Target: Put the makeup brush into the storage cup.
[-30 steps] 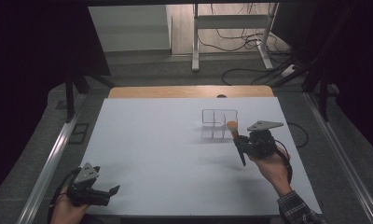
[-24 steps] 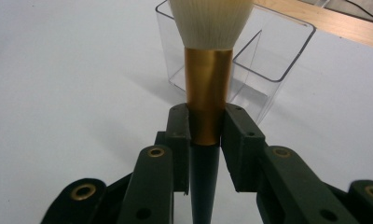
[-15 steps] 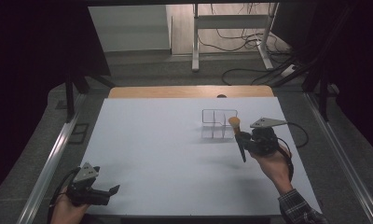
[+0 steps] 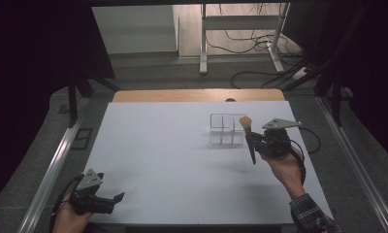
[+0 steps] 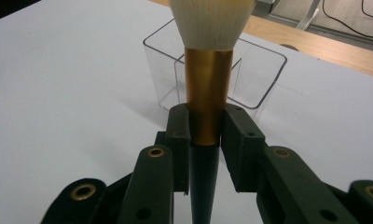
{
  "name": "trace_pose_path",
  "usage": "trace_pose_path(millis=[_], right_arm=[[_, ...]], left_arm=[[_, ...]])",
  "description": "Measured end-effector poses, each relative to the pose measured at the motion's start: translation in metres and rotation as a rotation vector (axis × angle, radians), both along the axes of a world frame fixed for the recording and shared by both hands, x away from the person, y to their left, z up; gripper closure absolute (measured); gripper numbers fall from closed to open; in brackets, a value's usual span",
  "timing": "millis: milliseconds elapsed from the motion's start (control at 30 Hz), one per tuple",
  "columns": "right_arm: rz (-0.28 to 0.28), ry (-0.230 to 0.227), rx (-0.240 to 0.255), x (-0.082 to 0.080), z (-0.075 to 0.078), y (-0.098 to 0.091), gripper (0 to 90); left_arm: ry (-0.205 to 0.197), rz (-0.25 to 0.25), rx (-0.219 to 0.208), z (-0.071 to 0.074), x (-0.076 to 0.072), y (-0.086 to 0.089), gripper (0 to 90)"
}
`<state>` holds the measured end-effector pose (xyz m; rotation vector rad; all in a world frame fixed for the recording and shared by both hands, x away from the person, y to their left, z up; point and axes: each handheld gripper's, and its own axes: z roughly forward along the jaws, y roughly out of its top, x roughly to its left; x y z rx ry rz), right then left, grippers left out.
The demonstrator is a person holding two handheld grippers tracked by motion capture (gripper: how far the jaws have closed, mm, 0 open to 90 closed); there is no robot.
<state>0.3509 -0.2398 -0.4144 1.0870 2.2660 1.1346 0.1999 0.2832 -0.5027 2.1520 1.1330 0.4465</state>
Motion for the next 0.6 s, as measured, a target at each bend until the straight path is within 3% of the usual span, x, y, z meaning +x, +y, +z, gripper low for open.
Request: trace_pose_path(millis=[600], right_arm=[[-0.012, -0.019, 0.052, 0.013, 0.008, -0.002, 72.7]], left_arm=[[-0.001, -0.001, 0.002, 0.000, 0.000, 0.000, 0.0]])
